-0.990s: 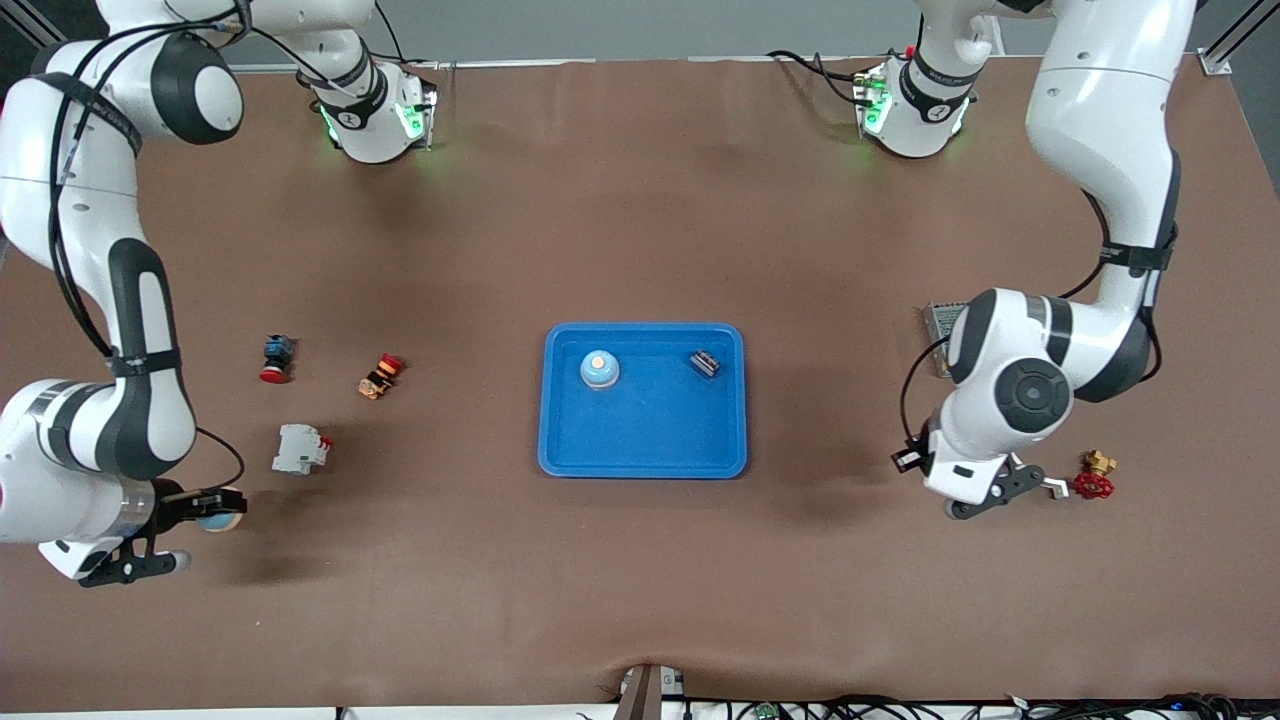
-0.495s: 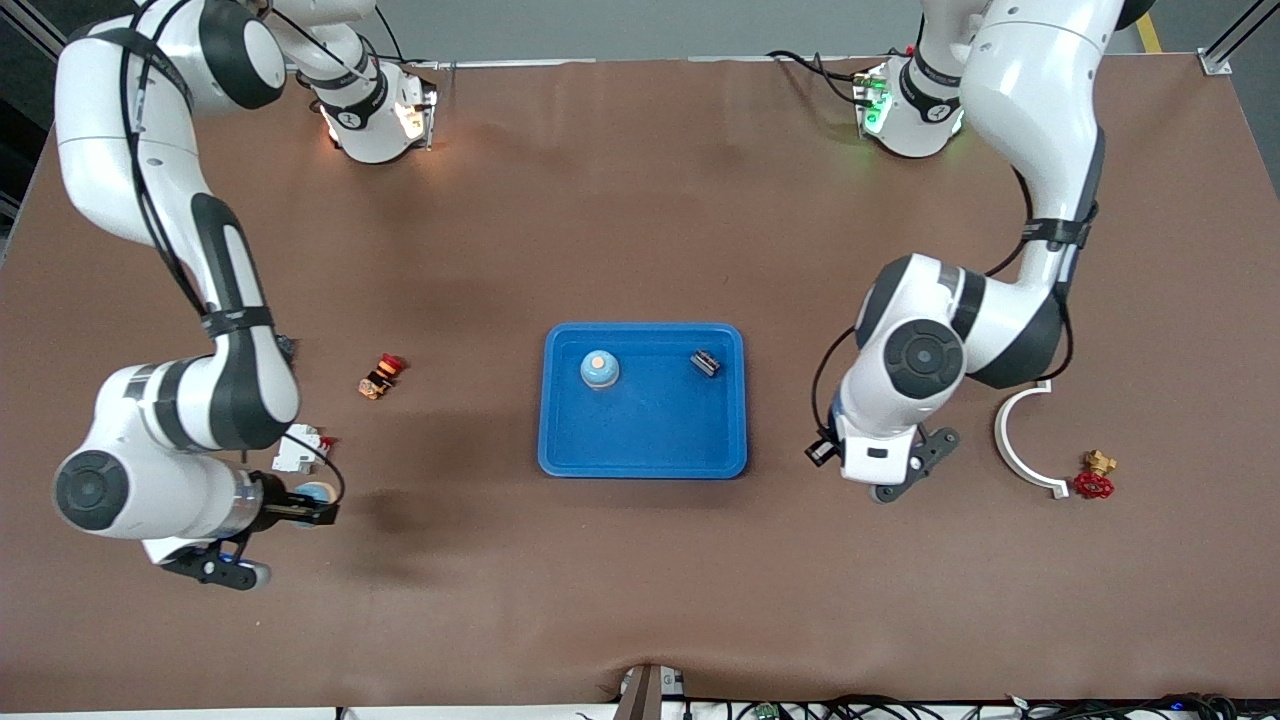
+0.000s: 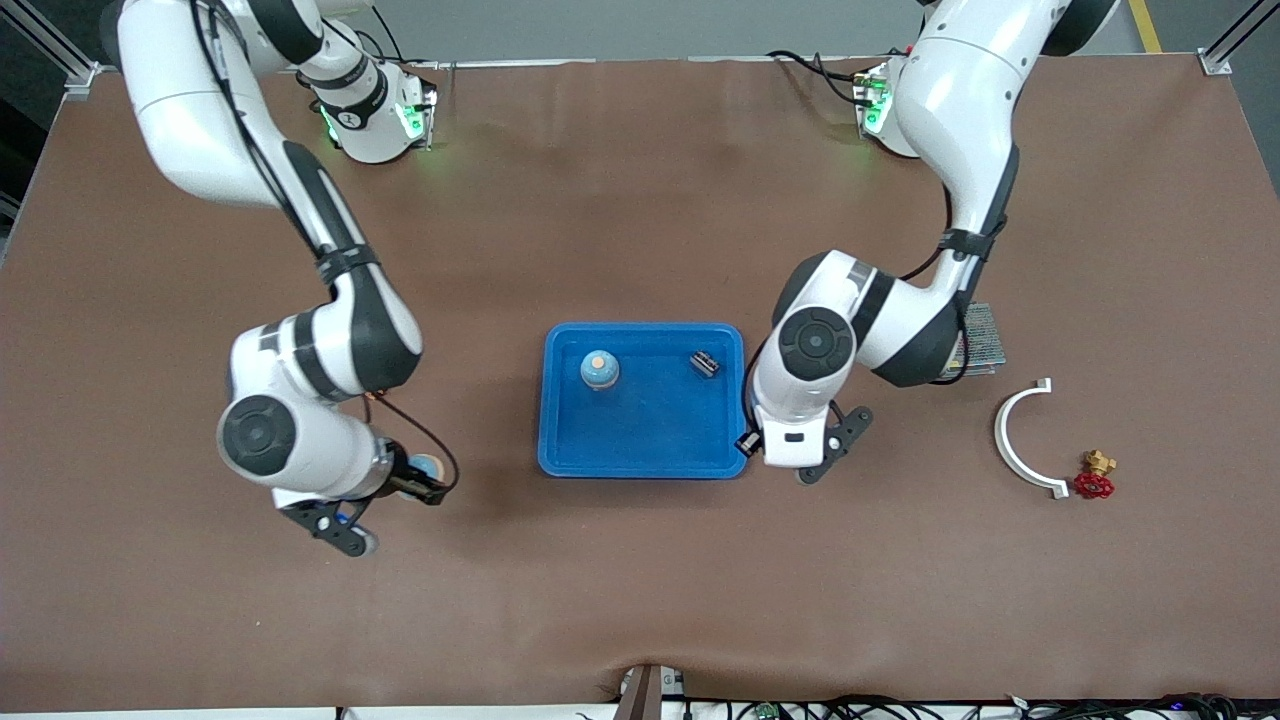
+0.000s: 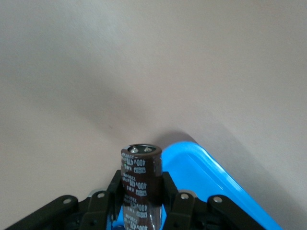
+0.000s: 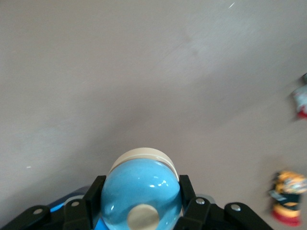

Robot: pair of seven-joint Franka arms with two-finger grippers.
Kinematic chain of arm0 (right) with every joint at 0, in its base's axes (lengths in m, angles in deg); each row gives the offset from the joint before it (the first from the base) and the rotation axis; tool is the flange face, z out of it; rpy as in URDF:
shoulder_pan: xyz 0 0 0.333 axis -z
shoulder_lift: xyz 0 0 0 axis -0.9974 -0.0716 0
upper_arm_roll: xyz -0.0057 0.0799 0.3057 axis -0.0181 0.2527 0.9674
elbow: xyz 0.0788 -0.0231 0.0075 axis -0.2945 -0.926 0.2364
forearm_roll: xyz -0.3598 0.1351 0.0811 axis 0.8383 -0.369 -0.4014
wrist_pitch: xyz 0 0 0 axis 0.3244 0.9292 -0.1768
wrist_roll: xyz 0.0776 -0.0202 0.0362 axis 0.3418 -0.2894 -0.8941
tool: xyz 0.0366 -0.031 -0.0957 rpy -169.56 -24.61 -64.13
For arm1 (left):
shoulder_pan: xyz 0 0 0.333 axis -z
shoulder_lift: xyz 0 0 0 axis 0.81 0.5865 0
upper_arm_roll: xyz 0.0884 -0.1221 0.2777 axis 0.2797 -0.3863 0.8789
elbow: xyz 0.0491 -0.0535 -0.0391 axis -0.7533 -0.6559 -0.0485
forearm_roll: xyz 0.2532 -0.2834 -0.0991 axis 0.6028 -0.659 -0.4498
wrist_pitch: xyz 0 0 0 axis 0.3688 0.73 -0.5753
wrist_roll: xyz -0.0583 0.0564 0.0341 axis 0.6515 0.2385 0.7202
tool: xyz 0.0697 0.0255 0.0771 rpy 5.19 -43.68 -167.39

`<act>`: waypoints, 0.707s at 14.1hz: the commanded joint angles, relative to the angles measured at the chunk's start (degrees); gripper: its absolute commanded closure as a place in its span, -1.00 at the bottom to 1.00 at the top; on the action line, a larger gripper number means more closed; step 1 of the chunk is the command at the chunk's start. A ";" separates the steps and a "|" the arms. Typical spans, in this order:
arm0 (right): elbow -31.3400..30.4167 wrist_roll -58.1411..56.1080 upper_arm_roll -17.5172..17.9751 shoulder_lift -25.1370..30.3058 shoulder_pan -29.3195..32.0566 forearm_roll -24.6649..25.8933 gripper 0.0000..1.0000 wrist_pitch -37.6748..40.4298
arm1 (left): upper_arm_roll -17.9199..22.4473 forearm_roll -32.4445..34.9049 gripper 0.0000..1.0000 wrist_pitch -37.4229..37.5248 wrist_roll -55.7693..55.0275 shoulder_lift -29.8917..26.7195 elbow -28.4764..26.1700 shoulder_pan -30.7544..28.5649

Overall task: Place electrolytic capacitor and blue bell in tray
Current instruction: 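Carry the second bell and capacitor with both grippers over the tray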

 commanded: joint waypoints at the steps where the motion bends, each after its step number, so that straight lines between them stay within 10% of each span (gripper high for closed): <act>1: -14.12 4.71 -0.30 7.00 -1.10 -0.48 1.00 -10.83 | 0.46 -0.86 0.87 -3.10 -3.31 1.82 1.72 2.01; 10: -18.46 23.08 -0.48 6.75 -11.64 -0.39 1.00 -19.39 | 0.46 -0.86 0.86 -10.93 -6.39 5.96 1.55 4.22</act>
